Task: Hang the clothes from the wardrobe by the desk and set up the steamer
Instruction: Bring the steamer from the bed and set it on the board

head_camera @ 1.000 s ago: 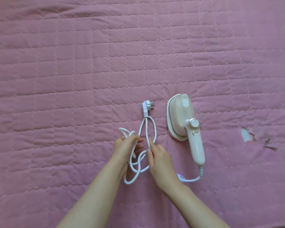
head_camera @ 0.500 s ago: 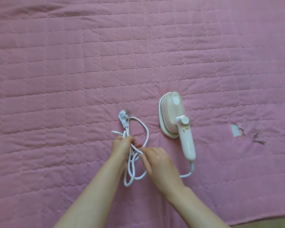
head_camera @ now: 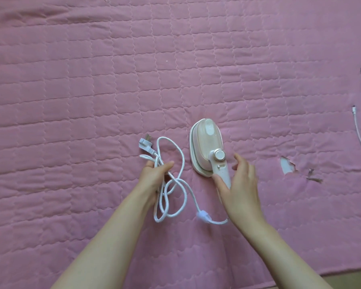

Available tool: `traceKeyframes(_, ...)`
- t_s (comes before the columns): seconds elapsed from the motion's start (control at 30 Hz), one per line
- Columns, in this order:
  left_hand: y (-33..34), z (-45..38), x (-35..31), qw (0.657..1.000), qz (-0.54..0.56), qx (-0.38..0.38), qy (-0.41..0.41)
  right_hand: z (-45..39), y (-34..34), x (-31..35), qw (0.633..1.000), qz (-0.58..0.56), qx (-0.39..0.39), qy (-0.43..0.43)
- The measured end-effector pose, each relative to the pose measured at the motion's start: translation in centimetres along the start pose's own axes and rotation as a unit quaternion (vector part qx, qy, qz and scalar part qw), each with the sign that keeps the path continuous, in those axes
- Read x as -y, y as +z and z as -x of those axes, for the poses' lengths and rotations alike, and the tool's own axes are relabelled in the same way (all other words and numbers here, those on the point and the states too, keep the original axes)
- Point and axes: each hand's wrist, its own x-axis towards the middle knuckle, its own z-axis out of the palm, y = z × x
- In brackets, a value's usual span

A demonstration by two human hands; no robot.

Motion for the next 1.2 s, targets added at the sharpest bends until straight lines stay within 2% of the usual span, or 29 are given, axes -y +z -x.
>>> traceKeyframes(0.1, 1.4, -0.3, -0.4, 0.997, -0.07, -0.012, 0.022, -0.9, 0.5, -0.3, 0.981, -0.115, 0.076, 0.137)
traceKeyframes(0.17, 2.3, -0.6, -0.5, 0.993, -0.104, -0.029, 0.039, -1.5, 1.0, -0.6, 0.973, -0.138, 0.093, 0.16)
traceKeyframes(0.3, 4.0, -1.2, -0.1, 0.99, -0.114, -0.056, 0.07, -2.1, 1.8, -1.0, 0.97, -0.152, 0.083, 0.169)
traceKeyframes(0.53, 5.8, -1.9, 0.2, 0.983, -0.134, -0.111, 0.057, -2.0, 0.4, -1.5, 0.982, -0.1, 0.032, 0.158)
traceKeyframes(0.77, 7.2, -1.6, 0.1, 0.995, -0.089, -0.037, 0.002, -1.3, 0.1, -2.7, 0.98, -0.118, -0.001, 0.158)
traceKeyframes(0.93, 7.7, -2.2, 0.4, 0.993, -0.099, -0.054, 0.015, -1.0, -0.5, -2.9, 0.977, -0.14, -0.016, 0.162)
traceKeyframes(1.2, 9.1, -1.5, 0.6, 0.995, -0.078, -0.056, 0.03, -1.0, -1.7, -3.3, 0.981, -0.114, -0.021, 0.155)
